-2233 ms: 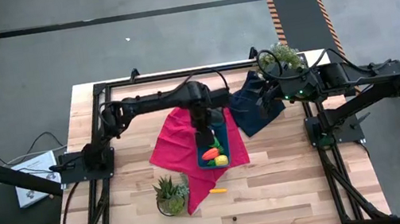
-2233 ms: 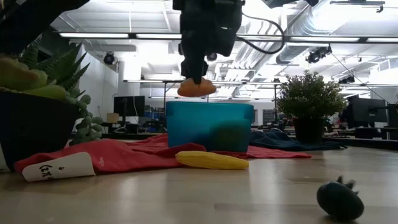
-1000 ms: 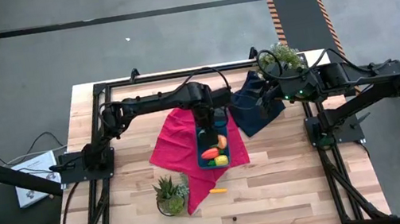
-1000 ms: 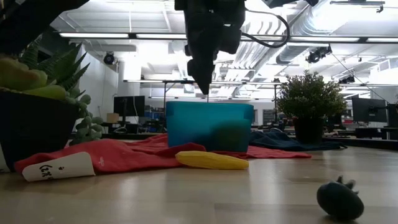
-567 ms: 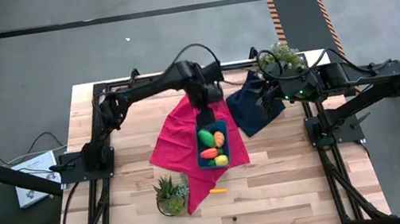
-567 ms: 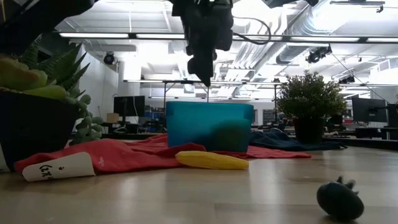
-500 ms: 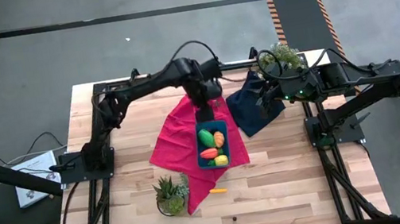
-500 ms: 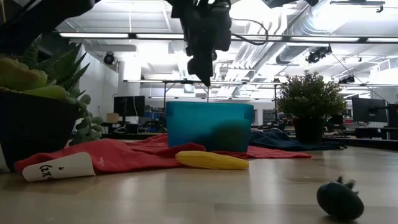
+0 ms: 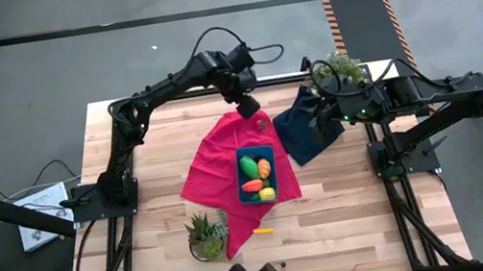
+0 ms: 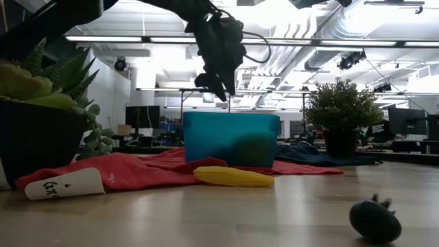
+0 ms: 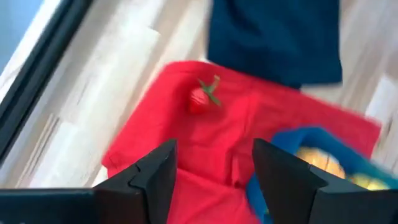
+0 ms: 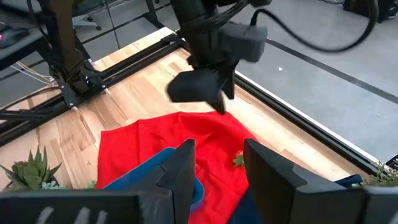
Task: Pick and placing Produce into tupperware
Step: Put the strawberry into the blue bin
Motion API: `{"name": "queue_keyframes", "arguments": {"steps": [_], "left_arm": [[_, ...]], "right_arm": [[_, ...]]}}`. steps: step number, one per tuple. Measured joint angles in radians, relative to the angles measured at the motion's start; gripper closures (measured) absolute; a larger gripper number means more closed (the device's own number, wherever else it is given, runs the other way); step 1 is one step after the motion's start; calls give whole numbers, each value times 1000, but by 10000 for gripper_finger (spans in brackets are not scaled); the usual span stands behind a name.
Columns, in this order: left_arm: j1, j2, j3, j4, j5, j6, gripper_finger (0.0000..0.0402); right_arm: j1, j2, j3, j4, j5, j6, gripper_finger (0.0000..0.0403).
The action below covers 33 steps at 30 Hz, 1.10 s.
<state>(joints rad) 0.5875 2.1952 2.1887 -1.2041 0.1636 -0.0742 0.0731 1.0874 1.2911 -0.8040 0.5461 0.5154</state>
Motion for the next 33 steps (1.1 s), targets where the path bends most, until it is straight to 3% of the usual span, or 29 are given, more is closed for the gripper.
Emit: {"name": "queue_keyframes", "arguments": {"steps": [9,19,23,28,33], "left_arm": [[15,0,0,99,10,-236,212],[15,3,-22,107,-19,-357,207],[14,2,-59,137,-52,-373,208],[14,3,-125,185,-48,-510,208],[-9,3,-158,254,-76,-607,208]], "right_arm": [[0,0,0,0,11,1,273],[-91,-14,0,-4,79,-8,273],[-158,-47,1,-44,1,-88,273],[-239,-136,1,-140,-178,-202,273],[-295,-267,1,-218,-252,-302,273]]}}
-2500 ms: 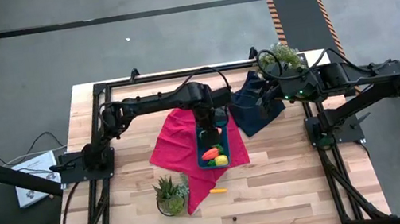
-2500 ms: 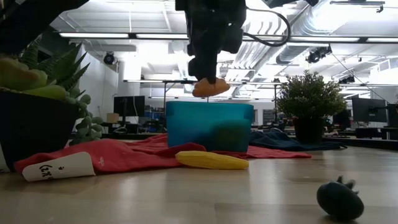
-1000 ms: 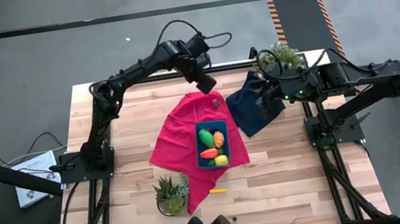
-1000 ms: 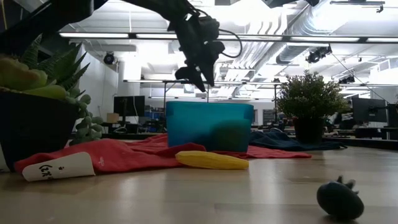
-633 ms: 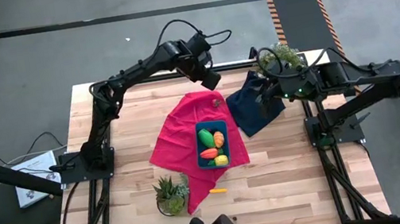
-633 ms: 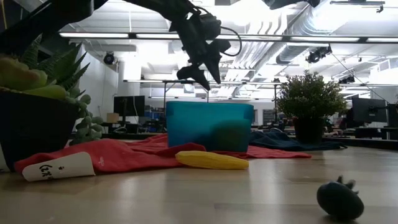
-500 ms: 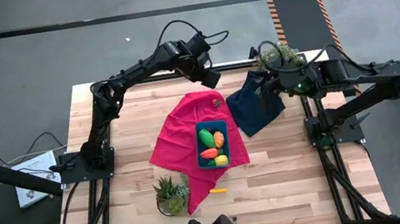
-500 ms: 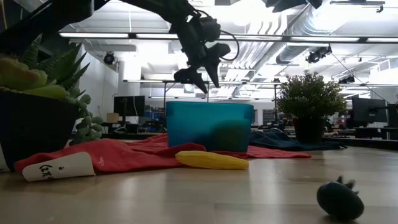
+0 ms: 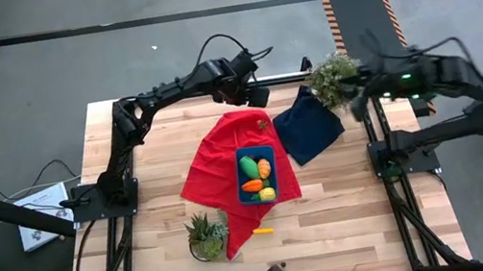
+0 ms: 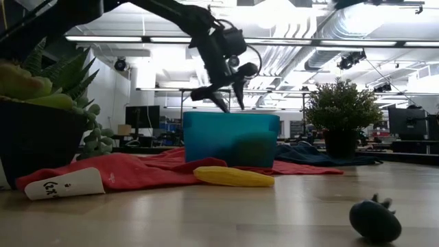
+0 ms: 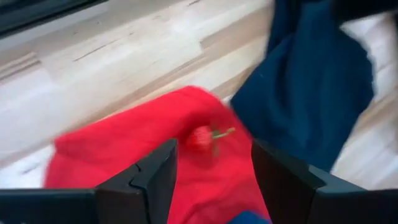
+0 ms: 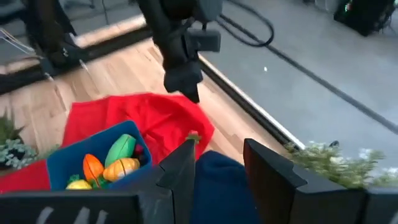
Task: Pick and placing Produce into tupperware
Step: Put the strawberry into the blue bin
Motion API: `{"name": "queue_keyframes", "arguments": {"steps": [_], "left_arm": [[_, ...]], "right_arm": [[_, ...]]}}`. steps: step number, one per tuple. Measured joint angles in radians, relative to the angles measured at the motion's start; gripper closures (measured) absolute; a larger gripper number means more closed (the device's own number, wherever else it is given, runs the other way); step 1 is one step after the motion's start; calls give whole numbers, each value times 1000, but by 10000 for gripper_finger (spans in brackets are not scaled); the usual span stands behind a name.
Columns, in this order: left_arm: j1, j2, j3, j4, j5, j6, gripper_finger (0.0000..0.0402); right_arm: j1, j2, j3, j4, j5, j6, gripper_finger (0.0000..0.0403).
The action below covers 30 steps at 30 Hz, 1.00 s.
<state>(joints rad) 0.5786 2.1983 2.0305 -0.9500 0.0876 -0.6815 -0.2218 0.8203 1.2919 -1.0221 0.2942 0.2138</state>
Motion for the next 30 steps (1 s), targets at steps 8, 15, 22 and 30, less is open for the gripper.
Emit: {"name": "queue_keyframes", "arguments": {"steps": [8,15,22,30], "left_arm": [[-89,-1,1,67,-146,-216,208],[-118,-1,1,28,-190,-345,209],[-99,14,0,31,-143,-425,209],[-100,12,1,56,-135,-446,209]], "right_arm": [[-21,-173,0,-40,-105,-109,273],[-20,-243,0,-66,-145,-117,273],[-20,-241,0,-66,-146,-171,273],[-20,-237,0,-65,-146,-196,273]]}}
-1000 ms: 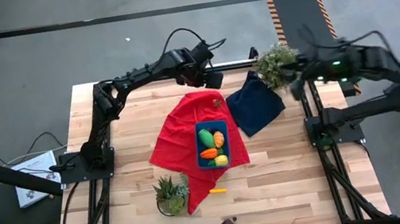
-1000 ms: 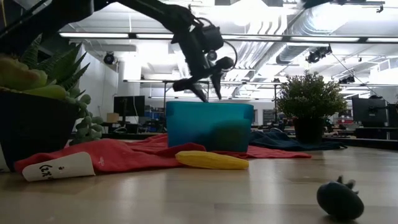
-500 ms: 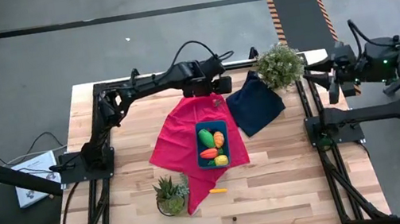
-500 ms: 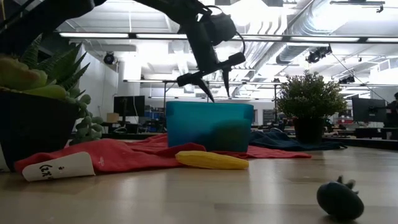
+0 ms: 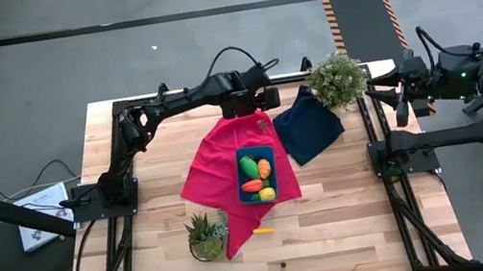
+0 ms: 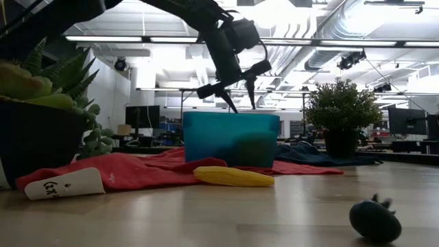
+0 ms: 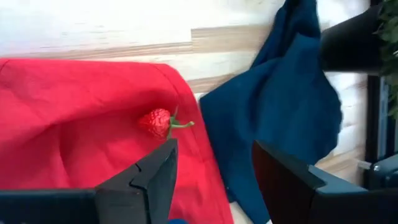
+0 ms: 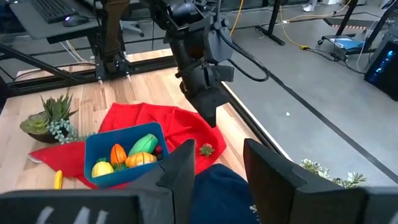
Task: Pick and placing Produce into tupperware
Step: Put the strawberry into the blue bin
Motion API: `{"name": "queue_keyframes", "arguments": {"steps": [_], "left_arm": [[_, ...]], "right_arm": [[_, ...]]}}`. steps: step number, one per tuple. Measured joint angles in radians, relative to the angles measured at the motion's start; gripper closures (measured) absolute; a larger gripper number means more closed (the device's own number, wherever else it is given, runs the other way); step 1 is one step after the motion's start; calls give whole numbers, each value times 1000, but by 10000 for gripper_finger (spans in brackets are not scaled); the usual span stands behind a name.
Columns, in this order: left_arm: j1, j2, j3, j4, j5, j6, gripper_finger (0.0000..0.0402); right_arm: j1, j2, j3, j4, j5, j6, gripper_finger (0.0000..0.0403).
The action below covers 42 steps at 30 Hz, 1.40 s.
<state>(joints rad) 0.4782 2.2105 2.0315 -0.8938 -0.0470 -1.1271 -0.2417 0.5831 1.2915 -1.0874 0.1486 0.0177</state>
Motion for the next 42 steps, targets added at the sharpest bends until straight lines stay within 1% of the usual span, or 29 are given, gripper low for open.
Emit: {"name": "queue_keyframes", "arguments": {"steps": [3,4,9,10,13,18,23,28,33,37,42], "left_arm": [[-1,0,0,-3,-3,49,209],[0,0,0,-3,14,84,209],[22,-22,19,-2,222,236,209],[28,-32,35,-7,241,263,209],[33,-77,95,-32,242,363,209],[32,-181,165,-89,194,551,209],[32,-277,169,-243,146,726,209],[33,-315,168,-367,140,864,209],[34,-323,167,-405,166,982,208],[47,-334,166,-429,246,1068,208],[73,-359,166,-466,289,1135,208]], "right_arm": [[0,0,0,0,0,4,273],[0,1,-5,7,-1,8,273],[0,35,-84,31,-76,54,273],[0,47,-105,44,-98,57,273],[0,90,-151,96,-116,64,273],[0,189,-178,259,-122,121,273],[-1,353,-178,380,-122,178,273],[-5,524,-158,473,-121,240,273],[-30,673,-82,468,-120,300,273],[-40,770,-21,464,-118,329,273],[-40,862,18,465,-118,370,273]]}}
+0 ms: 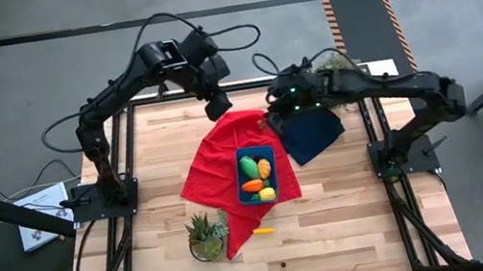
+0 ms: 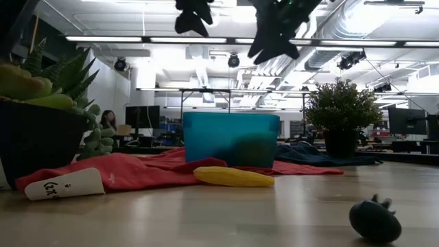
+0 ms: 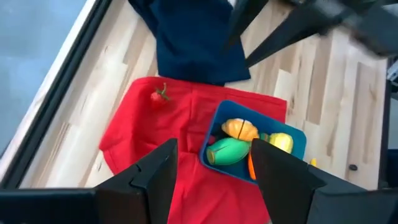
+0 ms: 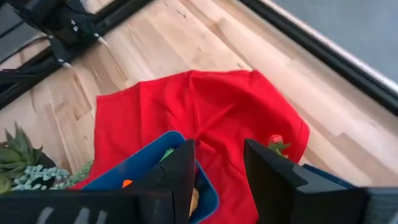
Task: Pick and placing Produce into tupperware
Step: Put the strawberry into the blue bin
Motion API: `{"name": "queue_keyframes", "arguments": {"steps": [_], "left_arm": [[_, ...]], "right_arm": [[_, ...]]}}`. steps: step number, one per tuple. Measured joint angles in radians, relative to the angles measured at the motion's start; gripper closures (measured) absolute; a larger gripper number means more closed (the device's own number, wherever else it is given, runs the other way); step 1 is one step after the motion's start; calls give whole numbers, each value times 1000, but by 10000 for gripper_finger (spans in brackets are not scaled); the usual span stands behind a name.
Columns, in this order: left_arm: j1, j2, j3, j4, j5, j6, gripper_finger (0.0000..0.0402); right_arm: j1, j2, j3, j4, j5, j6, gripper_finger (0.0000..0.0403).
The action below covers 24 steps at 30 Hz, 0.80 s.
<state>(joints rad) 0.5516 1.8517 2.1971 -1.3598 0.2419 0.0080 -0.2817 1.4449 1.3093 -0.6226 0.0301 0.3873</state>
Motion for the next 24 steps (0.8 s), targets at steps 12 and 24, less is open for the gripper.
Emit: {"name": "queue_keyframes", "arguments": {"steps": [12,24], "left_arm": [[99,-206,-135,17,10,48,208],[60,-676,-927,558,25,-151,208]], "right_arm": [[0,45,2,72,2,109,273],[-10,46,2,74,22,155,273]]}}
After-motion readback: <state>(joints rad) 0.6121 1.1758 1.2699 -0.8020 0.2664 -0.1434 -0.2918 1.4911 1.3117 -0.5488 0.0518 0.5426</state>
